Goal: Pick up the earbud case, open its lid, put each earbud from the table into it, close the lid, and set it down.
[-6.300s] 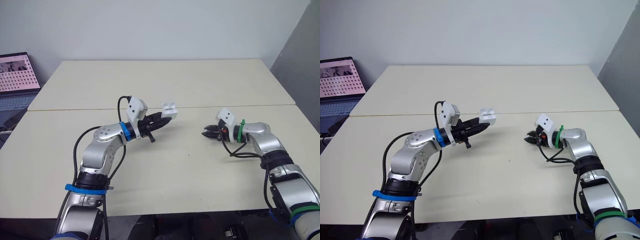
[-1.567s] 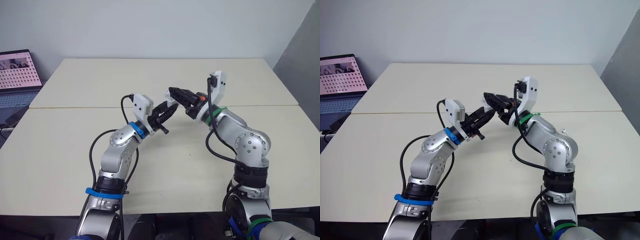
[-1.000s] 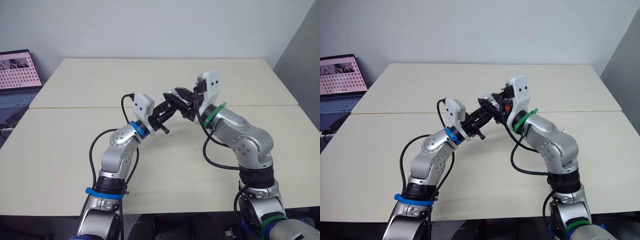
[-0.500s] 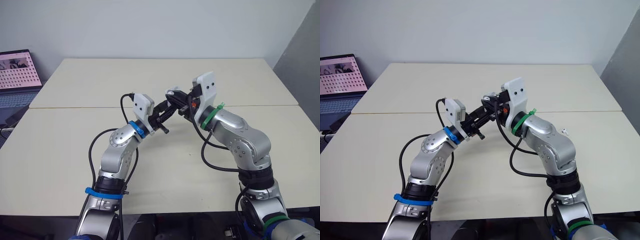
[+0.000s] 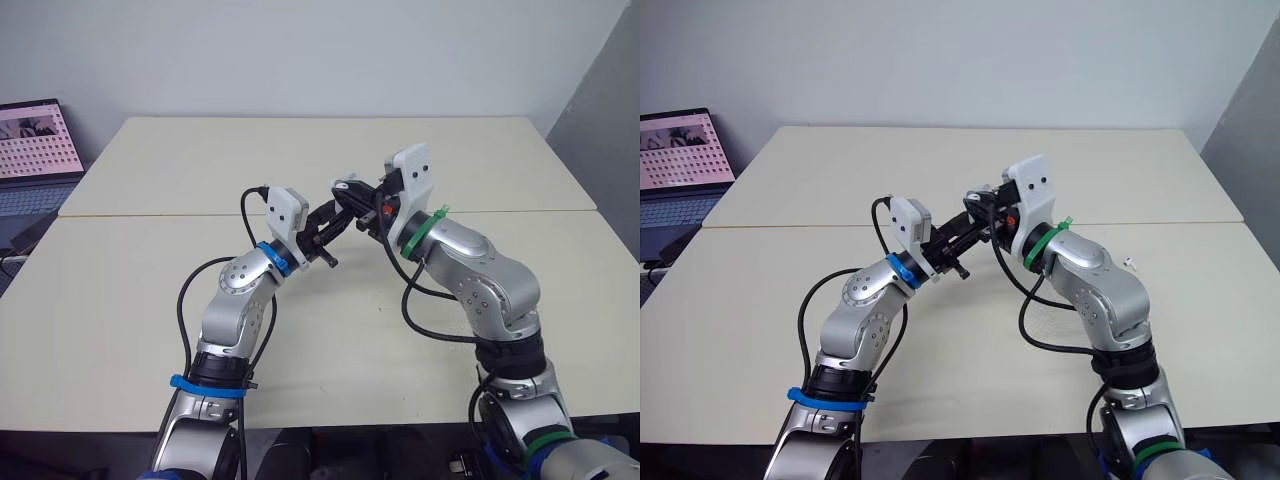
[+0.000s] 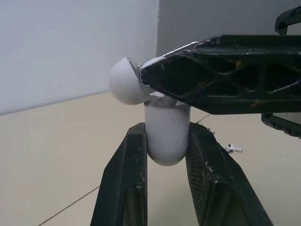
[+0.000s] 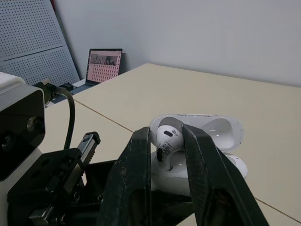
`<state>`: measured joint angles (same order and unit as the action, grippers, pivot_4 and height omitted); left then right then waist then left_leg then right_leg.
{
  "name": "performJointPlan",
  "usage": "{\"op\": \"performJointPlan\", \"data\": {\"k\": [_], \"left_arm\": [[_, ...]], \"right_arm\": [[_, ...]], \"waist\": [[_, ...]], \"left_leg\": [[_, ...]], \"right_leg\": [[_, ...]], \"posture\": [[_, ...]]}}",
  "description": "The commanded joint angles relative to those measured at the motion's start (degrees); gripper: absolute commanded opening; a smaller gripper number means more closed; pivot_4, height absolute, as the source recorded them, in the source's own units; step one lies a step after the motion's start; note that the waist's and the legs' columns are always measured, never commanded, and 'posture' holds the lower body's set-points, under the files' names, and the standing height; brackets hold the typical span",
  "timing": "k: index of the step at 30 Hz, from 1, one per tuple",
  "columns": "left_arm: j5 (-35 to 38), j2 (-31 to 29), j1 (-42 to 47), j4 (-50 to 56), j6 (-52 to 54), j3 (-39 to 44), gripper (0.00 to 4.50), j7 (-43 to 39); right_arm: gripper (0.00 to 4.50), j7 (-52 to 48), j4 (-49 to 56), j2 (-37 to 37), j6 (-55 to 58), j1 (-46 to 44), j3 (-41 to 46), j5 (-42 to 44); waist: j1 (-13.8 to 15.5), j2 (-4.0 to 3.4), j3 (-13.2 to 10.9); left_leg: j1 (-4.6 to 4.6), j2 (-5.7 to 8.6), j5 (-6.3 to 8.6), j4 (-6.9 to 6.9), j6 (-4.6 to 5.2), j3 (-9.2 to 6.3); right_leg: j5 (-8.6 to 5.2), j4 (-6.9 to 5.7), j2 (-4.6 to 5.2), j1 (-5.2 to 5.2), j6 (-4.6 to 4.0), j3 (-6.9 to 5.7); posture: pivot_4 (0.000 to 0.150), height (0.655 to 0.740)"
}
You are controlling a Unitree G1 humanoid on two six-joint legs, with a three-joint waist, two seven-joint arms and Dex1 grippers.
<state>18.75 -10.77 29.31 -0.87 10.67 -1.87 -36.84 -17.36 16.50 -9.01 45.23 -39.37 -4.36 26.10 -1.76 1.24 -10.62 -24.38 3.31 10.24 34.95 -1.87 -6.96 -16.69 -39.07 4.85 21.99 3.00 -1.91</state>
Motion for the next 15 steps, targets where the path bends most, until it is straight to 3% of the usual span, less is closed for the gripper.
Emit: {"op": "performJointPlan", "data": {"k": [1, 15], "left_arm": [[0.23, 0.09, 0.71, 1.79, -1.37, 0.14, 0.75, 0.12], [0.11, 0.39, 1.08, 1.32, -1.61, -0.12, 0.75, -0.17]], "right_arm": [[1.06, 0.09, 1.67, 0.57, -1.37, -0.92, 2.27, 1.08], [1.06, -1.62, 2.73, -0.44, 0.2, 0.54, 0.06, 0.34]], "waist": [[0.0, 0.0, 0.0], [-0.01, 0.0, 0.0]], "left_leg": [[0.0, 0.0, 0.0, 0.0, 0.0, 0.0], [0.0, 0.0, 0.0, 0.0, 0.0, 0.0]], "right_leg": [[0.0, 0.0, 0.0, 0.0, 0.0, 0.0], [0.0, 0.0, 0.0, 0.0, 0.0, 0.0]], "posture": [[0.15, 0.74], [0.15, 0.74]]}}
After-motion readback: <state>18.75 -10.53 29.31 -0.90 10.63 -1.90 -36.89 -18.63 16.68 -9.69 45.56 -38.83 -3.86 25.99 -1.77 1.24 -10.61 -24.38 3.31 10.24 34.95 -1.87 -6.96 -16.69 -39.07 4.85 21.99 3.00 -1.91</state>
